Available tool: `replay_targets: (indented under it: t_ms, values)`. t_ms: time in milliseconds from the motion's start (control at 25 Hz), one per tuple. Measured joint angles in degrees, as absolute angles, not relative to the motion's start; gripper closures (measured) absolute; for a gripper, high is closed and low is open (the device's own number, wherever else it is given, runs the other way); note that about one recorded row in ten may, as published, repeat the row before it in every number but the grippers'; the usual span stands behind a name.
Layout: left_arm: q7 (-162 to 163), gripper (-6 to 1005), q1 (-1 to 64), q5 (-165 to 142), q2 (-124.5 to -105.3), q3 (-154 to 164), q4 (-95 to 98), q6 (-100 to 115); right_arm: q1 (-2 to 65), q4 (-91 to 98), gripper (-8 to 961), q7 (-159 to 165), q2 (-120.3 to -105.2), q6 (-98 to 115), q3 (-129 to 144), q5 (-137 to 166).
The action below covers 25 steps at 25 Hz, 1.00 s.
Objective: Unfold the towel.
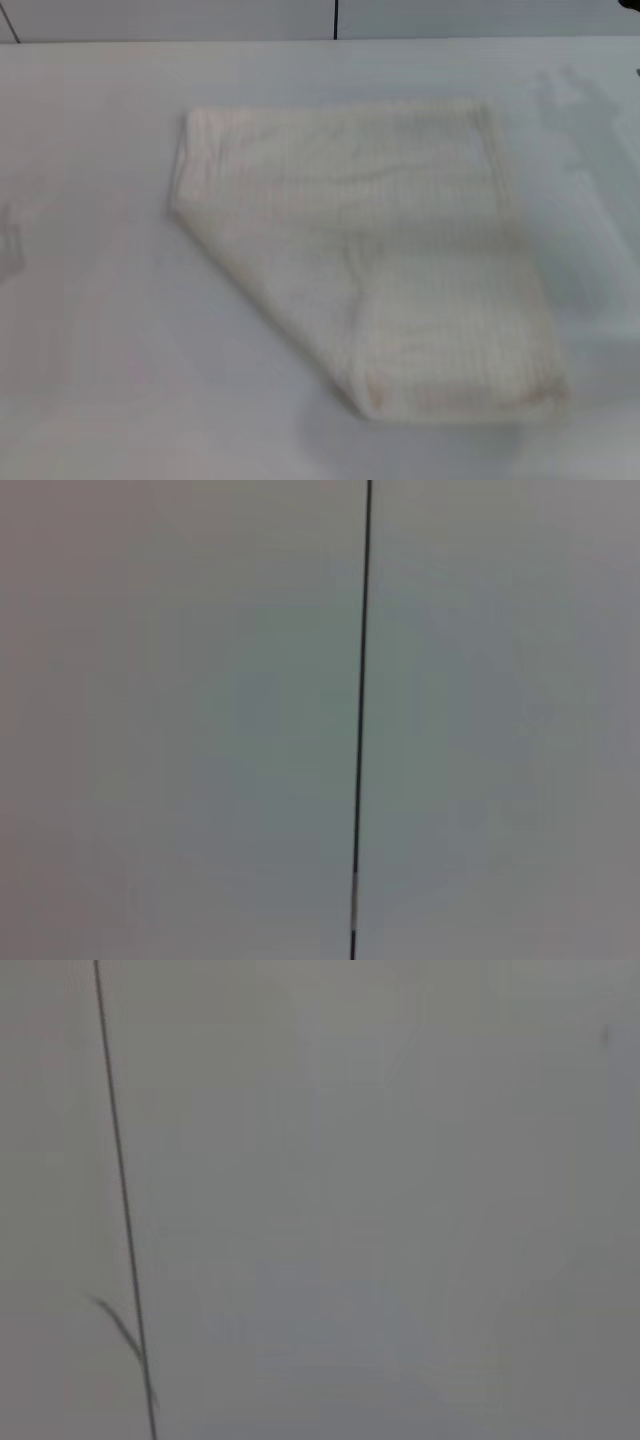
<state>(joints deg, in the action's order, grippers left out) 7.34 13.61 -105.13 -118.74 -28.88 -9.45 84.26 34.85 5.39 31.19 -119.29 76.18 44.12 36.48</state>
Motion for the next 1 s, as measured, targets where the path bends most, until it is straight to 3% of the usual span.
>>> replay_targets:
  t_ms: [480,1000]
  values:
    - [7.3,623,12.0,-105.1,-118.82,-29.5,-12.6,85.6,33.9,5.7,592,31.6,-118.88,77.2,46.8,38.9]
    - [9.7,633,14.5,-105.8,-118.69,-33.1,-12.6,80.9,34.7,5.6,590,31.6,-119.36,79.0,48.5,38.2]
